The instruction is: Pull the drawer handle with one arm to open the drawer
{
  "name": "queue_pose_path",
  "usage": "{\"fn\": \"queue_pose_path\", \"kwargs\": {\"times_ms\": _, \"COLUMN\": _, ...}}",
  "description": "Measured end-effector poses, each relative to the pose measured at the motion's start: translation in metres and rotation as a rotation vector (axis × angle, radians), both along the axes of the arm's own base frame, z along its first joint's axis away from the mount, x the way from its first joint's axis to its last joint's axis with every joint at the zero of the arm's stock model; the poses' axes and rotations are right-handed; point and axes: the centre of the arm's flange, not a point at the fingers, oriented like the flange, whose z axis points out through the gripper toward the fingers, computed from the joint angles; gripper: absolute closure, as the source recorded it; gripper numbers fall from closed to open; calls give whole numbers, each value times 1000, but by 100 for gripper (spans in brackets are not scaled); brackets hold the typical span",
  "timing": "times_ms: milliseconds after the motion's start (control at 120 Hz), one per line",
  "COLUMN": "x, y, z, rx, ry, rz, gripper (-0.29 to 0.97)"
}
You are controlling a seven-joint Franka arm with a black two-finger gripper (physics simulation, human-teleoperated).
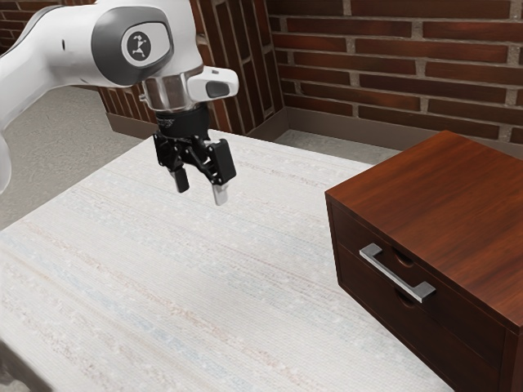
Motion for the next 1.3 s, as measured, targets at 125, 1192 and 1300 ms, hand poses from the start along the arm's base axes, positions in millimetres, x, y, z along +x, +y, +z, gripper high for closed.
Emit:
{"fn": "queue_pose_path", "kwargs": {"times_ms": 125, "x": 0, "y": 0, "z": 0, "rx": -1, "ry": 3, "rz": -7, "gripper": 0}}
{"fn": "queue_pose_path", "kwargs": {"times_ms": 1192, "x": -76, "y": -300, "z": 13, "rx": 43, "ry": -294, "rz": -1505, "gripper": 0}}
{"fn": "queue_pose_path", "kwargs": {"times_ms": 1300, "x": -83, "y": -335, "z": 2, "rx": 34, "ry": -315, "rz": -1632, "gripper": 0}}
